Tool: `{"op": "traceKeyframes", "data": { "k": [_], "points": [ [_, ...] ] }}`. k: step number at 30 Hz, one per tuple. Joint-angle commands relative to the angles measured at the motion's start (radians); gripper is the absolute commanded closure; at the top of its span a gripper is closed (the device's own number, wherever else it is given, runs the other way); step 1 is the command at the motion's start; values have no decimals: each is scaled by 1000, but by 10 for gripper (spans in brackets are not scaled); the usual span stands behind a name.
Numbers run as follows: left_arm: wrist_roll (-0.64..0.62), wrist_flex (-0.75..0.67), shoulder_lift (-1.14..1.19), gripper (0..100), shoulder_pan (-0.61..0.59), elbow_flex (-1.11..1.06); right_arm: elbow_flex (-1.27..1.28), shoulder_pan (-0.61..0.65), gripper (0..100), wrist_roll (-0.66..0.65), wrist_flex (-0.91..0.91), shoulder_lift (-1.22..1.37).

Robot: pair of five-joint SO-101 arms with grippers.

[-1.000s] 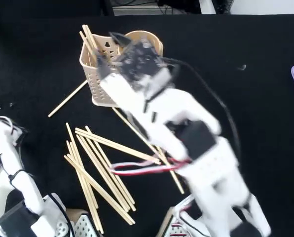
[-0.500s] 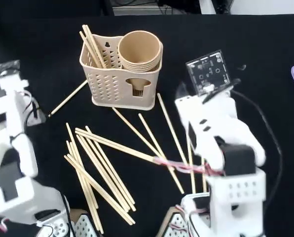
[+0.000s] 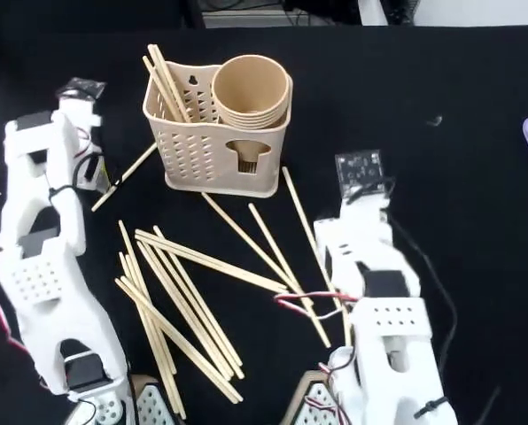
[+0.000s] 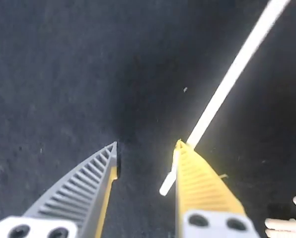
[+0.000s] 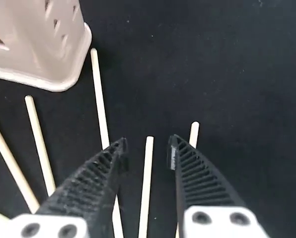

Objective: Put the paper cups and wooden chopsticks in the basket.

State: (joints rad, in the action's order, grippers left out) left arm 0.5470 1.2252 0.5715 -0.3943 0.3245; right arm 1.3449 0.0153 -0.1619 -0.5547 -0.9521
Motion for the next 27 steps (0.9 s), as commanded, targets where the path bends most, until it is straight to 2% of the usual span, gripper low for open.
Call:
{"op": "traceKeyframes", "data": {
  "k": [1, 6, 11, 16, 21, 27],
  "points": [
    [29, 81, 91, 810, 21, 229, 10, 29, 860, 3, 72, -27],
    [29, 153, 216, 810, -5, 383, 15, 31, 860, 3, 72, -25],
    [25, 305, 236, 810, -56, 599, 15, 31, 859, 3, 72, -24],
    [29, 542, 252, 705, -39, 800, 15, 31, 861, 3, 72, -24],
    [86, 532, 267, 740, 19, 727, 16, 31, 861, 3, 72, -22],
    [94, 491, 339, 747, 56, 697, 16, 31, 861, 3, 71, -22]
  ]
}}
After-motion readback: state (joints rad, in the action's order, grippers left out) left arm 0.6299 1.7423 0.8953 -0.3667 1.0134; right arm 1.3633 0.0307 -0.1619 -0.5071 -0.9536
